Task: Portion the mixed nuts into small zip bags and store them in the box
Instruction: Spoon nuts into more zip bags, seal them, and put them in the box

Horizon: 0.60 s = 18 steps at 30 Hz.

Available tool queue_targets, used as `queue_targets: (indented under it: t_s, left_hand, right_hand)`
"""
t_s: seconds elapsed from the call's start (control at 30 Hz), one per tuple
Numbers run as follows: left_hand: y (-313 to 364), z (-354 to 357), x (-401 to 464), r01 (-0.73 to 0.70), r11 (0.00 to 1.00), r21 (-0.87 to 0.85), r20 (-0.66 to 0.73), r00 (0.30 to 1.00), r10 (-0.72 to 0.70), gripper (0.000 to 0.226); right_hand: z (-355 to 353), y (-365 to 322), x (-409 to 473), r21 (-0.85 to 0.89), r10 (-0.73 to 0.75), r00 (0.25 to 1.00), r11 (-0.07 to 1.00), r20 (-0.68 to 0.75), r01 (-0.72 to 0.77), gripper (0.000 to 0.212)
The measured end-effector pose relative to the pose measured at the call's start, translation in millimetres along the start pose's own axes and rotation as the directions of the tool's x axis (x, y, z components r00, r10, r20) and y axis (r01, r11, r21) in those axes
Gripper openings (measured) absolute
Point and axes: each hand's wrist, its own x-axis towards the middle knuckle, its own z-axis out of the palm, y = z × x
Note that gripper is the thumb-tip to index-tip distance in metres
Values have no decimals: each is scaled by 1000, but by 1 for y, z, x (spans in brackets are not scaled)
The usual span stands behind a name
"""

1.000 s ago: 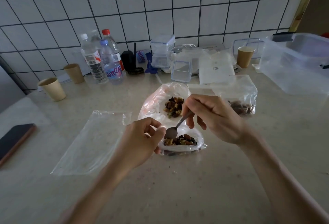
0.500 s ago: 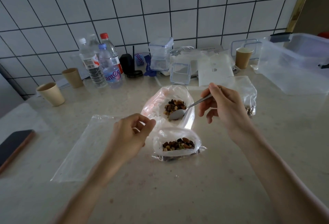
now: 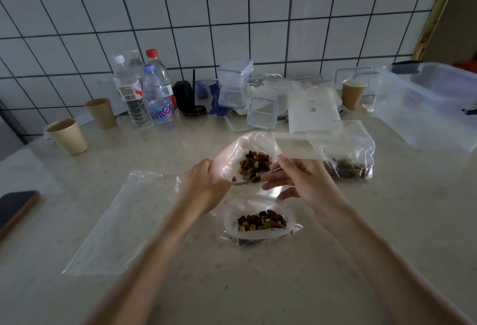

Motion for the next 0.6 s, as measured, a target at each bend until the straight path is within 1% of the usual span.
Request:
queue_targets:
  t_s: [0.07,0.17,0.27,0.43,0.6]
  left_hand:
    - [1,0,-2,-43,997,-71,-23,999,41,15]
    - [2,-1,-5,-100,978,-183,-69,994,89,17]
    - [3,-3,-7,-106,961,-255,-86,992,87,22]
    - [3,-6,-7,-75,949,-306,-105,993,45,28]
    - [3,-6,-7,-49,948,-314,-107,994,16,32]
  right_hand:
    - [7,3,2,-8,17,1000,1000,2,-17,32]
    - [15,9,4,37,43,998,998,-37,-42,30]
    - [16,12,5,134,82,991,989,-110,-67,29]
    - [11,14,6,204,108,979,976,-174,-71,30]
    - [3,12,7,184,81,962,982,-260,-33,31]
